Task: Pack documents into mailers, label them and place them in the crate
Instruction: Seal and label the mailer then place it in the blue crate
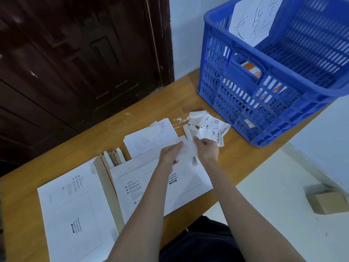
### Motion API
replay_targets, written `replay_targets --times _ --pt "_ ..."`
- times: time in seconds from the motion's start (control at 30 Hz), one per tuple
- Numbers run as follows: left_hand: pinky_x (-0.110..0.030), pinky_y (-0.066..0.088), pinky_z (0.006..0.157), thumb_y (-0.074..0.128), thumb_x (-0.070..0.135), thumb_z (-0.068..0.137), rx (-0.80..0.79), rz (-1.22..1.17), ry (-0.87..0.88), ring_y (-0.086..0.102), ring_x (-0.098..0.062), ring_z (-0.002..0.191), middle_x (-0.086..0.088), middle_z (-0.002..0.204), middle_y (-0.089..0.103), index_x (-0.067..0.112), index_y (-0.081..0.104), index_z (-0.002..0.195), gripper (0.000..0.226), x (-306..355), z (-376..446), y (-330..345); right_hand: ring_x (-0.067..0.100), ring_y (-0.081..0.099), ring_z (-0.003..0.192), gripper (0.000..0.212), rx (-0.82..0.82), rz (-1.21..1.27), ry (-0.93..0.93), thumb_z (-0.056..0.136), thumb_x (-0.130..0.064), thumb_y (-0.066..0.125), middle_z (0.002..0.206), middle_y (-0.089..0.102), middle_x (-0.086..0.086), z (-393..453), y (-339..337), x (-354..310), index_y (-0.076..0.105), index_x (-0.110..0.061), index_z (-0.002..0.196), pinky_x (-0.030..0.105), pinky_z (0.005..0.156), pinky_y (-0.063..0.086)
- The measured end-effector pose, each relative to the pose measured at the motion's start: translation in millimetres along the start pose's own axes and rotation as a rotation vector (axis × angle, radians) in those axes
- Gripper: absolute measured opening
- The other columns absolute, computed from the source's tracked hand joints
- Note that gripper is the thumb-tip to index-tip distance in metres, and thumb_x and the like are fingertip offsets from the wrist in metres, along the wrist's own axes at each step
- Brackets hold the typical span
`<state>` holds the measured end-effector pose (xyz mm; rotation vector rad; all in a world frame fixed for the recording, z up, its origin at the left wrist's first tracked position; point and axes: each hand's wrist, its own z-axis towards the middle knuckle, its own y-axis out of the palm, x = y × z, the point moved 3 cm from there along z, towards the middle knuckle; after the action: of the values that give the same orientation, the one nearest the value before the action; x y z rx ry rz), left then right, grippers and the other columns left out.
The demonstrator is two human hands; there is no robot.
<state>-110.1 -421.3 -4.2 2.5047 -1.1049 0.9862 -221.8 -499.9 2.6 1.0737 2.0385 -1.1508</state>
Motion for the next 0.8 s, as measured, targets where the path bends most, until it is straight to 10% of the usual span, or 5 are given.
replay_targets --times 0.2,0.33,0.8 --pt "-0.028 0.051 0.069 0.069 0.046 0.079 -0.172 -0.366 -0.209 0.062 -0.021 0.082 -0.01 0.106 0.061 0.013 0.055 0.106 0.044 3.1 -10.5 11.9 0.02 0.053 0.071 0.037 0.09 0.038 -0.019 0.096 -0.042 0.049 0.072 0.057 0.002 -2.3 -5.7 -9.4 0.058 -0.009 0.078 0.029 0.06 0.038" --pt "-0.028 0.049 0.071 0.066 0.063 0.07 -0.22 -0.103 -0.291 0.064 -0.02 0.087 -0.008 0.11 0.059 0.017 0.051 0.122 0.071 0.1 -11.4 18.9 0.021 0.05 0.076 0.033 0.148 -0.072 -0.057 0.098 -0.039 0.044 0.079 0.054 0.004 -6.1 -7.7 -11.5 0.055 -0.01 0.087 0.031 0.067 0.042" --pt "-0.019 0.039 0.048 0.052 0.036 0.096 0.022 0.129 0.059 0.048 -0.014 0.067 -0.009 0.097 0.056 0.008 0.055 0.122 0.038 -5.8 1.6 13.1 0.021 0.053 0.064 0.03 0.104 -0.052 -0.091 0.093 -0.031 0.054 0.061 0.052 -0.002 -8.2 4.5 3.8 0.055 -0.006 0.076 0.027 0.054 0.037"
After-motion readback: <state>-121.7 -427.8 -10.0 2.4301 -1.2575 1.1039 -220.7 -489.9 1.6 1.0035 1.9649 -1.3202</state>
